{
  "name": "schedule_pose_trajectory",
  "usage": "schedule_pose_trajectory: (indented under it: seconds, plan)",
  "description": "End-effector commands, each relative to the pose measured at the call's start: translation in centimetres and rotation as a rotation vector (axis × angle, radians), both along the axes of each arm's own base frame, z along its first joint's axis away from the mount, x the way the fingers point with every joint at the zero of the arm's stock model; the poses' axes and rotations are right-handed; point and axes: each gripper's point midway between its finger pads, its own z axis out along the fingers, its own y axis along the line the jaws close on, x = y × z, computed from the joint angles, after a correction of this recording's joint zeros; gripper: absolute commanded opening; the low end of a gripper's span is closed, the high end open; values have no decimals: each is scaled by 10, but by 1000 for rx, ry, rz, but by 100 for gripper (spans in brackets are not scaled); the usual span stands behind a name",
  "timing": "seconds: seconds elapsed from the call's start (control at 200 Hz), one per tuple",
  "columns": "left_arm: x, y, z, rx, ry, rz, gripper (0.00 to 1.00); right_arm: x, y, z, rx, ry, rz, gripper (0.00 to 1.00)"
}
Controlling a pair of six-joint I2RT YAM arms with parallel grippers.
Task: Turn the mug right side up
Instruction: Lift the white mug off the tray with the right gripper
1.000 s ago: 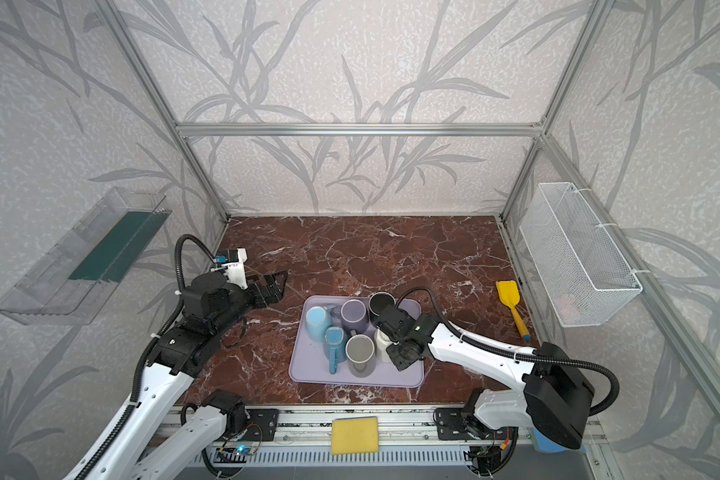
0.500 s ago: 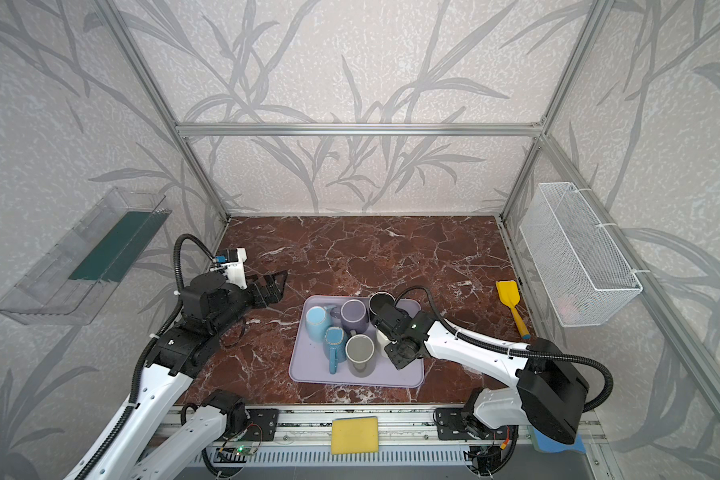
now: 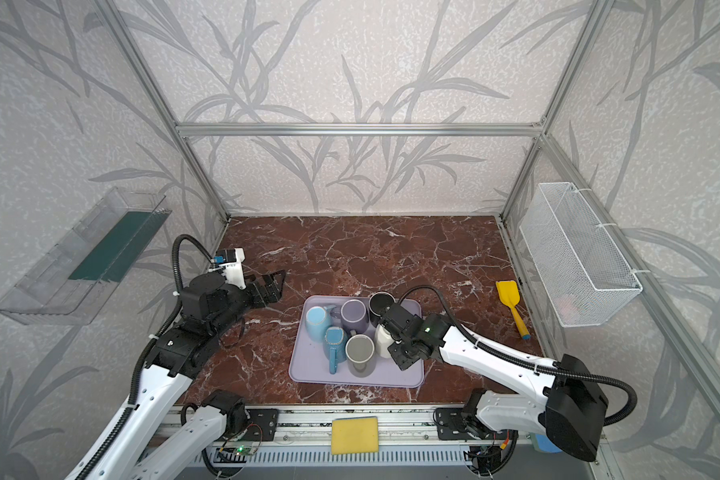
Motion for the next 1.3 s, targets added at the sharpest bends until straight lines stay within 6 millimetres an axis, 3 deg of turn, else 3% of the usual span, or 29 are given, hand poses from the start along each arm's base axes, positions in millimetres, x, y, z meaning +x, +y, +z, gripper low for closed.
schedule_pose_trajectory:
  seconds: [0.0, 0.285, 0.545, 1.1, 1.294]
  plan:
    - [-2, 0, 12, -8, -36, 2, 99, 12, 9, 34, 103, -111, -6, 8]
    - [-3, -5, 15, -22, -60, -31, 99, 17, 10, 75, 227, -196, -25, 6]
    - [-4, -21, 21, -52, -49, -110, 98, 33, 26, 125, 414, -246, -22, 5]
    - [-4, -58, 30, -227, -24, -277, 96, 109, 74, 212, 806, -395, 27, 4]
    - [-7, -73, 37, -310, -44, -356, 95, 127, 88, 237, 957, -403, 81, 4]
